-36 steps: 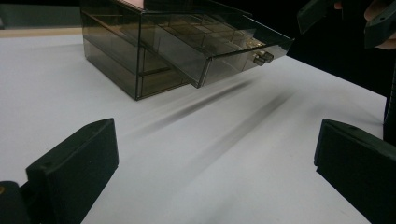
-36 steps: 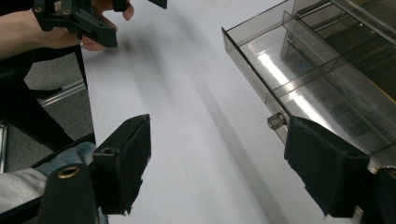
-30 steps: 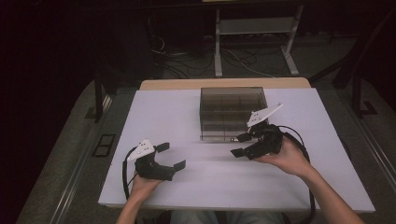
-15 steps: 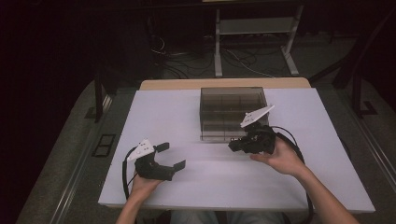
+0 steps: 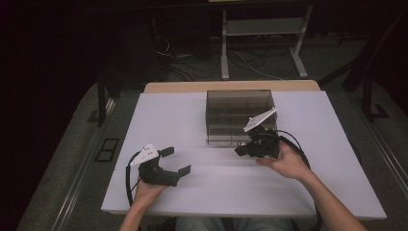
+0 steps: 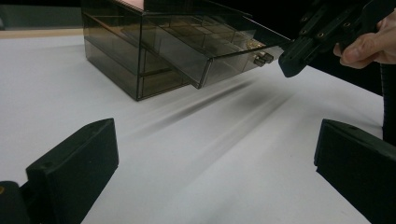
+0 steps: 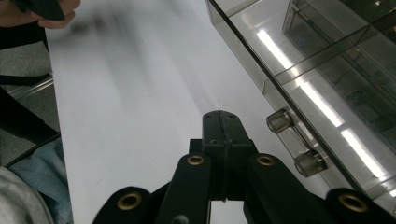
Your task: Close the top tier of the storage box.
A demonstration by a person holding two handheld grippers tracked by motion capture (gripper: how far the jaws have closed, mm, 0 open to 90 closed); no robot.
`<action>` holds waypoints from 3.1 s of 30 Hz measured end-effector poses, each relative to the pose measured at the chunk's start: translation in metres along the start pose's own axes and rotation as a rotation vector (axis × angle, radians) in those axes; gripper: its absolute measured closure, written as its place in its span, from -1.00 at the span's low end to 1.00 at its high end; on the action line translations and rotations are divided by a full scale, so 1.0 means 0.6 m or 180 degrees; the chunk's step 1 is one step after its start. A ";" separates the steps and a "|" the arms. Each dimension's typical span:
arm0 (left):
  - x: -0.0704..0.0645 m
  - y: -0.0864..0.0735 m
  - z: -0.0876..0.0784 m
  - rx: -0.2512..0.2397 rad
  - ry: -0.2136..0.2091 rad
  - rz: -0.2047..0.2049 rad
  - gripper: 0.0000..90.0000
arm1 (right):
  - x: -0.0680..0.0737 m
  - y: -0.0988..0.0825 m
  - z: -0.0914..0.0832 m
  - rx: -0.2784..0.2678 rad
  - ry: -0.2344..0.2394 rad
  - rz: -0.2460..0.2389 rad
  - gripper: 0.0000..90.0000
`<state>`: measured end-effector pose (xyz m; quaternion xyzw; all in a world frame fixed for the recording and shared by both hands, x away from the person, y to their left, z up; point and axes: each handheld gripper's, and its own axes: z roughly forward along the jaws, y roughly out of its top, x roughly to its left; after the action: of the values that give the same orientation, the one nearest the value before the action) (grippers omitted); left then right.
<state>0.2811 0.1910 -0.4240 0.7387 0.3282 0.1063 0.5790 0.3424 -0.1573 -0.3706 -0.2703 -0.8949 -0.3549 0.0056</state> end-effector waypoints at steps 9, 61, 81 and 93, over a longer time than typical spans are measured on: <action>0.000 0.000 0.000 0.0002 -0.0005 -0.0004 -1.00 | -0.016 -0.009 0.012 0.0071 -0.0008 0.0076 0.97; 0.001 0.000 0.001 0.0008 -0.0018 0.0003 -1.00 | -0.049 -0.011 0.032 0.0072 -0.0069 0.0203 0.97; 0.001 0.000 0.002 0.0011 -0.0018 0.0003 -1.00 | -0.065 -0.008 0.033 -0.0010 -0.0101 0.0258 0.97; 0.001 0.000 0.002 0.0014 -0.0018 0.0003 -1.00 | -0.075 -0.007 0.034 -0.0037 -0.0130 0.0320 0.97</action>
<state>0.2820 0.1904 -0.4245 0.7404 0.3265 0.1038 0.5783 0.3827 -0.1682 -0.3977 -0.3222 -0.8781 -0.3538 0.0036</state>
